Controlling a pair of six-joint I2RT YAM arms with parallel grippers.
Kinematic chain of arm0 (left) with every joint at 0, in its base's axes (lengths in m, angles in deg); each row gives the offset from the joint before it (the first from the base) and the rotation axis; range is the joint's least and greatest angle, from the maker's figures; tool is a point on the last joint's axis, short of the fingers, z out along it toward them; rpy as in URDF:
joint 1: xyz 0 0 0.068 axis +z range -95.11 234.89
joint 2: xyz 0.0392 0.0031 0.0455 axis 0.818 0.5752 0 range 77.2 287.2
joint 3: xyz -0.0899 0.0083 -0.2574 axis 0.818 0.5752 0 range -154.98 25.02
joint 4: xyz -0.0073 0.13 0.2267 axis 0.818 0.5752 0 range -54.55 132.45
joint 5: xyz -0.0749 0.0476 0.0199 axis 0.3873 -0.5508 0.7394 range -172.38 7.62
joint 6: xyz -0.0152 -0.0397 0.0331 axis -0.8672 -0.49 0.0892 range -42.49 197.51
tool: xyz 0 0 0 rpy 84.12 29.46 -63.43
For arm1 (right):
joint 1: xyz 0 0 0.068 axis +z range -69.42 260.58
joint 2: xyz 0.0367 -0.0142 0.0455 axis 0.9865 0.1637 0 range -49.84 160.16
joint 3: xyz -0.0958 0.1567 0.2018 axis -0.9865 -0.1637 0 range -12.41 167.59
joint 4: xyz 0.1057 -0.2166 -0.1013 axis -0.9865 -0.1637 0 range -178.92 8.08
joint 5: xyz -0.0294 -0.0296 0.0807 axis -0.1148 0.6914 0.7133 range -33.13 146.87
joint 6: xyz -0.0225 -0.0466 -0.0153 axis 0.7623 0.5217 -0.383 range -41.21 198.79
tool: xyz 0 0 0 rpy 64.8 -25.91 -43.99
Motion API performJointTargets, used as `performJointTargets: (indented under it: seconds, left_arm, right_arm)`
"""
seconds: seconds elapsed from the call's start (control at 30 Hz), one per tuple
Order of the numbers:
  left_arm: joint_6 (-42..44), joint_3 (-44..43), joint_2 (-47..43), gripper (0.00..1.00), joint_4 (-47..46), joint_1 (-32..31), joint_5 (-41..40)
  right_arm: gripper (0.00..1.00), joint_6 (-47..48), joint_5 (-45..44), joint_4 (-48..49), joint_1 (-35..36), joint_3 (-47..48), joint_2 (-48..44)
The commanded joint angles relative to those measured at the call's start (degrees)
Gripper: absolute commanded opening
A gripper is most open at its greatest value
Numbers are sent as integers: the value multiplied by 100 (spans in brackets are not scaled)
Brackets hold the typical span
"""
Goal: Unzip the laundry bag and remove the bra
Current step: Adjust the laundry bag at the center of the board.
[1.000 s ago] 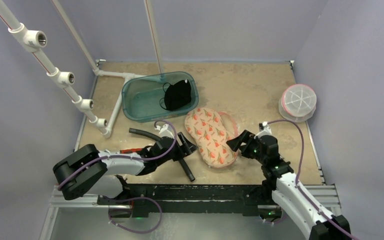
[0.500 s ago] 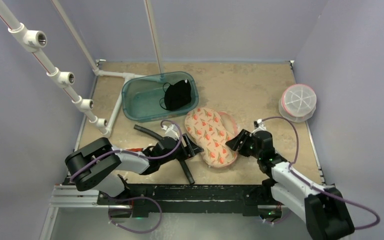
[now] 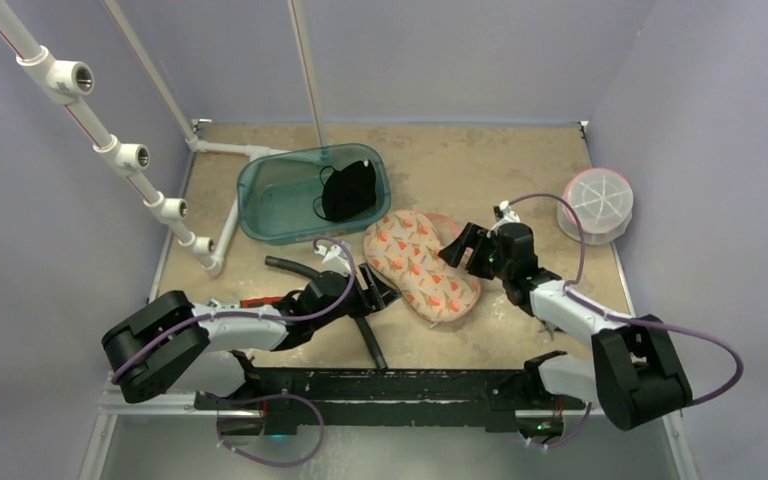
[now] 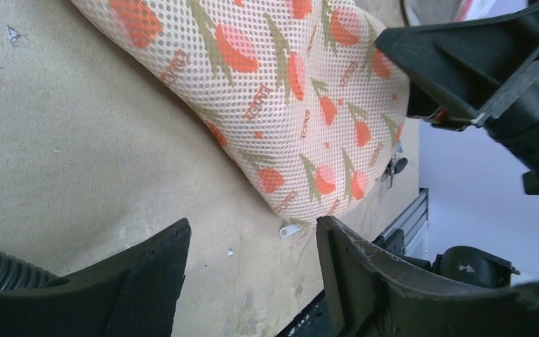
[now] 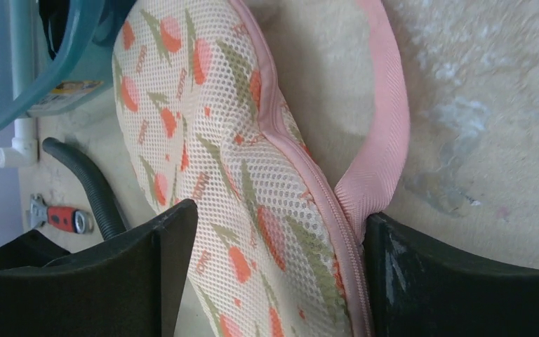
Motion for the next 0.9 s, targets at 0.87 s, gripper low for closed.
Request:
performJointTargets:
  seconds: [0.87]
  left_arm:
    - [1795, -1719, 374, 64, 1690, -1650, -1268]
  right_arm:
    - [76, -532, 432, -2570, 33, -1186, -5147]
